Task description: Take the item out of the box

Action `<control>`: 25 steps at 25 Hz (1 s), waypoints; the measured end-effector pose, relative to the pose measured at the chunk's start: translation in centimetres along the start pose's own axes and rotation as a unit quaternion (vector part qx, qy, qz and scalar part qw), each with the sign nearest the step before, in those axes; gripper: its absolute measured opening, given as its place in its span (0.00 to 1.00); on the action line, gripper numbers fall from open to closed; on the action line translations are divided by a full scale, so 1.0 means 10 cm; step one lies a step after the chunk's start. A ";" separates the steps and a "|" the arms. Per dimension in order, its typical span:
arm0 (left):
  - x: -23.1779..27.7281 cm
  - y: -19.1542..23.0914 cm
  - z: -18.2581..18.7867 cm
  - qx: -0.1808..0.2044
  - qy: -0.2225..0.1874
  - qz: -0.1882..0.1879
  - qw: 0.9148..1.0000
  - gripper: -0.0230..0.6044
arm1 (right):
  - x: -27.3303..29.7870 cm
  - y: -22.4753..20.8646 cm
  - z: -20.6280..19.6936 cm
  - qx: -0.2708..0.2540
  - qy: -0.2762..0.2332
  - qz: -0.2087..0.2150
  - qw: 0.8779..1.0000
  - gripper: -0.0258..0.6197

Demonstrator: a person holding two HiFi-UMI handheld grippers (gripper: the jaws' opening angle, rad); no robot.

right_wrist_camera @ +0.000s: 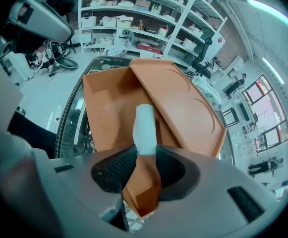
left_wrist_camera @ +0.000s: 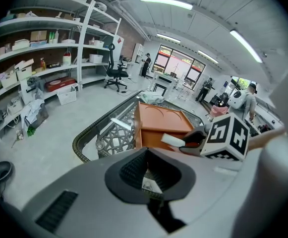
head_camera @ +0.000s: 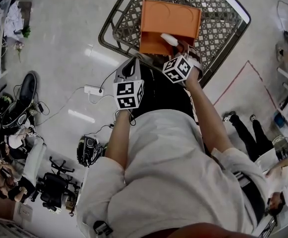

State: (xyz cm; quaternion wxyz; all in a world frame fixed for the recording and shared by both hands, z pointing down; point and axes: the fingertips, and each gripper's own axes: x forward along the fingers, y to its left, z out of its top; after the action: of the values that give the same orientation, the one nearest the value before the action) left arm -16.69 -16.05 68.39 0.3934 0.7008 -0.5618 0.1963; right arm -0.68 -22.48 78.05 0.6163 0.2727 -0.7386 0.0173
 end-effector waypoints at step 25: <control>-0.10 -0.22 0.16 0.082 -0.003 -0.077 0.994 0.05 | -0.95 0.18 0.25 0.034 -0.084 -0.047 0.995 0.22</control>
State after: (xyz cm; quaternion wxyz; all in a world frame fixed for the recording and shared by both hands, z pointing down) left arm -15.20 -16.48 65.95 0.3472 0.7726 -0.4890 0.2085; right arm -2.82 -18.26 69.27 0.5428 0.3278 -0.7732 -0.0095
